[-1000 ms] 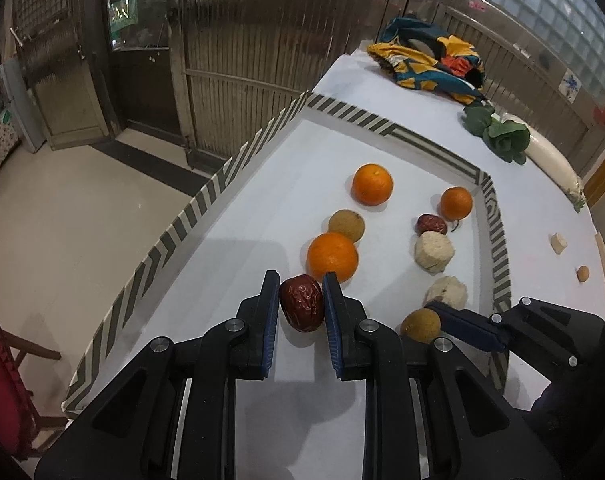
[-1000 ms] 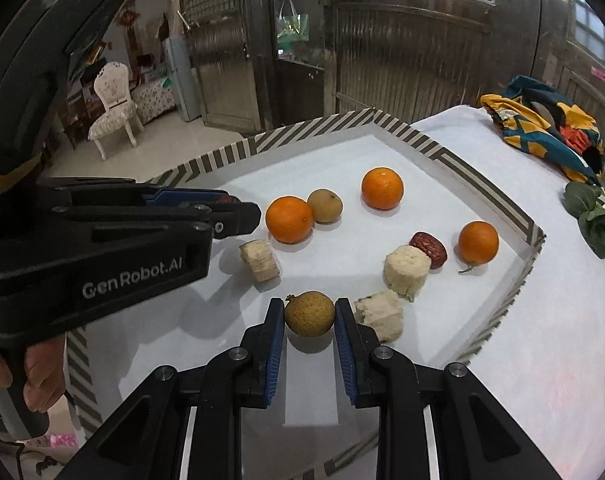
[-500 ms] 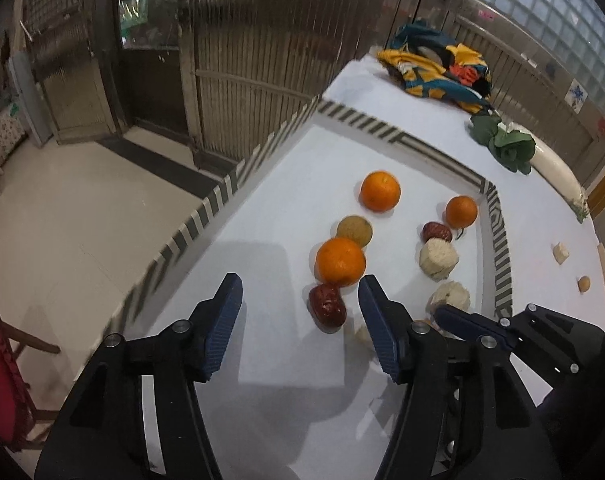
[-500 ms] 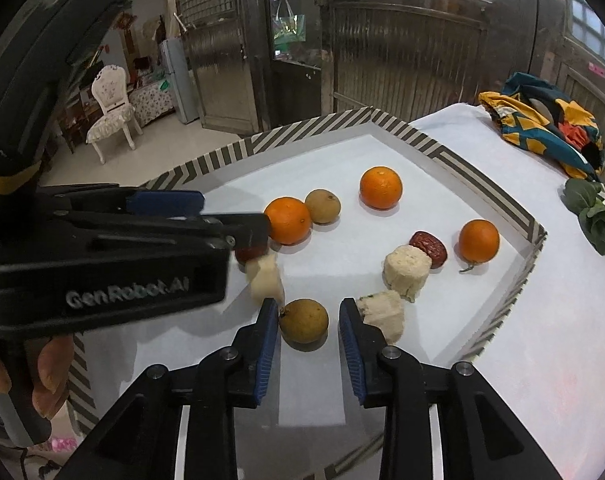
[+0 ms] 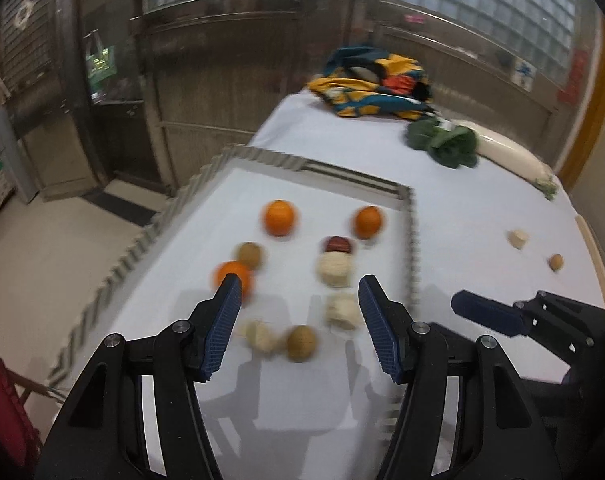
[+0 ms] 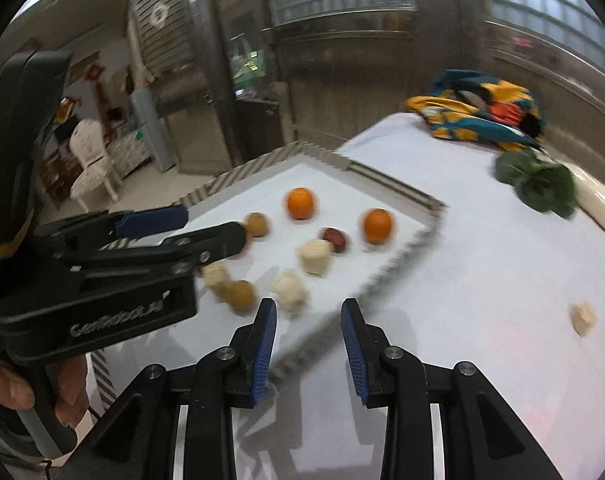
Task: Organize fruits
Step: 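Withdraw both grippers from the tray toward the last fruit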
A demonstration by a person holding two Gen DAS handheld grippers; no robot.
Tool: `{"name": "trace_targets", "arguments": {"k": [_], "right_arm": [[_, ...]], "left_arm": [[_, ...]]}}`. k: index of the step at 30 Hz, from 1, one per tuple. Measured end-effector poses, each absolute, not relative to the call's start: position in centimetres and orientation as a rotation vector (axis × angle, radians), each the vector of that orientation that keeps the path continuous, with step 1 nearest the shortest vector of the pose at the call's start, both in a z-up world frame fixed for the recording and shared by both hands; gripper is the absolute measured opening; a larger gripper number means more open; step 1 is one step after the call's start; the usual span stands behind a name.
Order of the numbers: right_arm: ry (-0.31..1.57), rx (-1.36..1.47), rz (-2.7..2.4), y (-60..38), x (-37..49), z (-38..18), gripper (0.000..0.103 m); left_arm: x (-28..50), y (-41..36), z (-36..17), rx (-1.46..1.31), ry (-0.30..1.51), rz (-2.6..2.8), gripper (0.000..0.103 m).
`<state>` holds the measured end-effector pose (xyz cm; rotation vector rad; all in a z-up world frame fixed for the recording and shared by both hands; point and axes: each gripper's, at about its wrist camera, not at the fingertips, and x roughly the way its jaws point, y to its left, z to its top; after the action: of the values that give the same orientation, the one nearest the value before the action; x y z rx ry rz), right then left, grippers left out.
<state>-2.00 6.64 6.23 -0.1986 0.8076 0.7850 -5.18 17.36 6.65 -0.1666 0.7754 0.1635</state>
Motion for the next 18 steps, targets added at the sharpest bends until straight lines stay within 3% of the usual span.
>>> {"name": "trace_targets", "arguments": {"k": [18], "right_arm": [[0.907, -0.074, 0.375, -15.1, 2.3, 3.0, 0.034]], "left_arm": [[1.3, 2.5, 5.2, -0.106, 0.892, -0.126, 0.061]]}}
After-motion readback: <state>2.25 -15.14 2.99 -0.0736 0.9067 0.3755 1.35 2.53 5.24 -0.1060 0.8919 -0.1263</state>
